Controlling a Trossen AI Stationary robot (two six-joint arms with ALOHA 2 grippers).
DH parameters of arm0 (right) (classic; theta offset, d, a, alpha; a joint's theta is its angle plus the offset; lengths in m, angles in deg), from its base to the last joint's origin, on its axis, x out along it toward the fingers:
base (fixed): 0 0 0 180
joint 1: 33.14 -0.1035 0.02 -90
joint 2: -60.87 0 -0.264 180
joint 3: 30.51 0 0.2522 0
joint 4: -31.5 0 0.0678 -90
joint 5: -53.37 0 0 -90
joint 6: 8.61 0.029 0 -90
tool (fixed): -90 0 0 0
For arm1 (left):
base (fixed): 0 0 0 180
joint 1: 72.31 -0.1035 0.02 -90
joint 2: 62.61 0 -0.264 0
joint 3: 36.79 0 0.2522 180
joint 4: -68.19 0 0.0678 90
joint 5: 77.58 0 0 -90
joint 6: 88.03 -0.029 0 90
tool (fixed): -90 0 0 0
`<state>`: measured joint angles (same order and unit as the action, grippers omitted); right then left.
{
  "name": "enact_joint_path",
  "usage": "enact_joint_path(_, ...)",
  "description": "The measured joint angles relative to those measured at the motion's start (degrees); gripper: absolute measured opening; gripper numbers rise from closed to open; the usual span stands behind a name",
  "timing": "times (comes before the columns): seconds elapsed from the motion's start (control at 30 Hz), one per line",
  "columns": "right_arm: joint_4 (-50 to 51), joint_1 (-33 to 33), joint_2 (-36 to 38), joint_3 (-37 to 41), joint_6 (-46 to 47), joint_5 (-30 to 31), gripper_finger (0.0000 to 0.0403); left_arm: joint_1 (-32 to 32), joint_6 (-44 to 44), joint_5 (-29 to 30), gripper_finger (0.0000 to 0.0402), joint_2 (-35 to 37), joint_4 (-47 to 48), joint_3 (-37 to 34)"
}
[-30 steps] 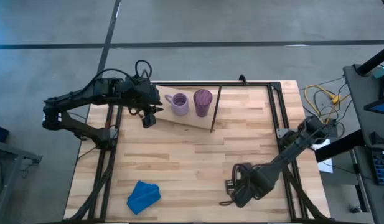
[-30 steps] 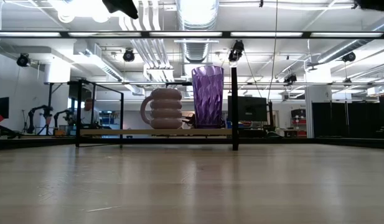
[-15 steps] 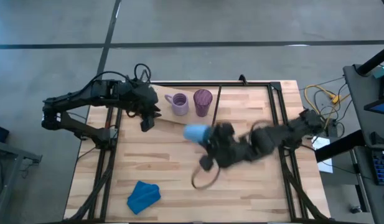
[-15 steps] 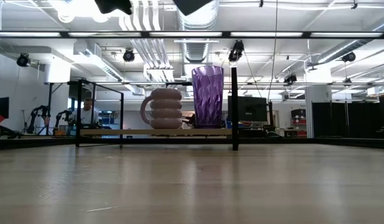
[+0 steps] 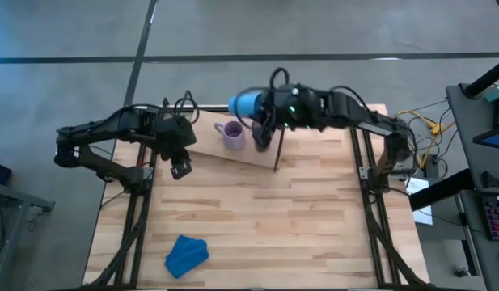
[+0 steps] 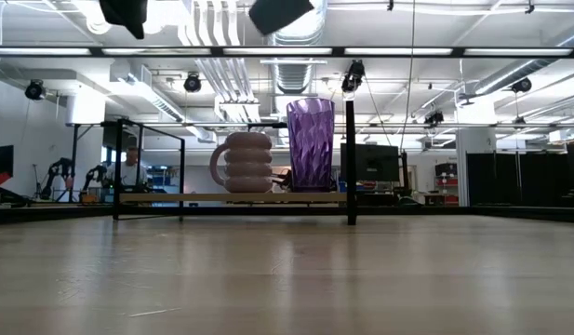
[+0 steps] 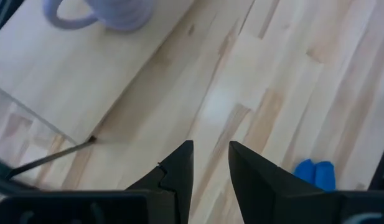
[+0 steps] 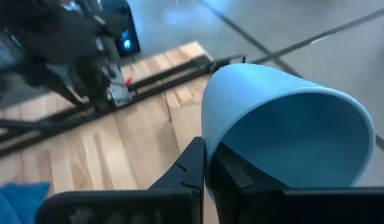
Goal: Stack small to large cups/mugs on shelf
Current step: Put the blue cup on the shelf
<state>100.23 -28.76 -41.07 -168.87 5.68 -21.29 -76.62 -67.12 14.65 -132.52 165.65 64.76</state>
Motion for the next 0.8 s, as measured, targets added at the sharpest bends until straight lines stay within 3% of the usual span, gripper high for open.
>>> enact_joint_path(0.2, -1.39, 7.5, -5.04, 0.31, -3.01, -12.77, 0.0009, 4.06, 3.72, 1.69, 0.0086, -1.11, -7.0, -1.11)
enact_joint_path(0.43, -11.5, 11.05, -9.58, -0.54, -6.89, -20.36, 0.0009, 12.18, 10.11, 2.9, 0.0086, -1.16, -21.95, -12.11)
enact_joint_path(0.8, -11.39, 12.9, -21.9, -9.37, -11.73, -24.19, 0.0009, 21.27, 28.12, 2.61, 0.0077, 4.29, -15.34, -21.78)
